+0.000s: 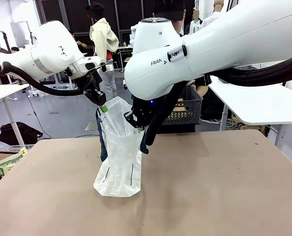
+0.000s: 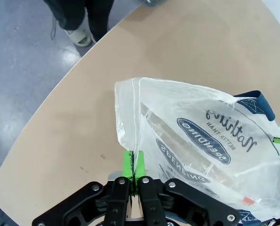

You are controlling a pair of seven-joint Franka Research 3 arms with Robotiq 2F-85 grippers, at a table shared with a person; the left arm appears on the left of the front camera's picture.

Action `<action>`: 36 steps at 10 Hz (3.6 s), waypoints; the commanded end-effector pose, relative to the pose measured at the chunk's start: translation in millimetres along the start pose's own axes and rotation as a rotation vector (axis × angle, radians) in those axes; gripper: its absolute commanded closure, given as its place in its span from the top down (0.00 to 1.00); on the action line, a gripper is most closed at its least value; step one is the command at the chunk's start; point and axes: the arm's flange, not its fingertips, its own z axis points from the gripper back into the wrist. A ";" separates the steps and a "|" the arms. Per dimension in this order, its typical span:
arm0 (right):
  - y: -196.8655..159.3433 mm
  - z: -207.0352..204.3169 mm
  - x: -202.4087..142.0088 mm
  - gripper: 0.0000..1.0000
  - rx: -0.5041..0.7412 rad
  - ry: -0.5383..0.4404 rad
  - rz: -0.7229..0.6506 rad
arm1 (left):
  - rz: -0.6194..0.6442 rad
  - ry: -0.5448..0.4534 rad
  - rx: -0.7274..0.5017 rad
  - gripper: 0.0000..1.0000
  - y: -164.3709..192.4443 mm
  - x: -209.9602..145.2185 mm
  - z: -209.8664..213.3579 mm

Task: Transfer purchased items from the store into the shopping bag.
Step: Move the Reusable shopping bag to the right side of the table.

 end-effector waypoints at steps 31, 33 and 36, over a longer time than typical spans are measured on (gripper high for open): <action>0.1 1.8 -0.7 0.00 0.001 -0.002 -0.002 | 0.004 -0.004 0.010 0.00 -1.1 -5.5 1.6; 0.1 1.8 -0.7 0.00 0.001 -0.002 -0.002 | 0.004 -0.004 0.010 0.00 -1.1 -5.5 1.6; 0.1 1.8 -0.7 0.00 0.001 -0.002 -0.002 | 0.004 -0.004 0.010 0.00 -1.1 -5.5 1.6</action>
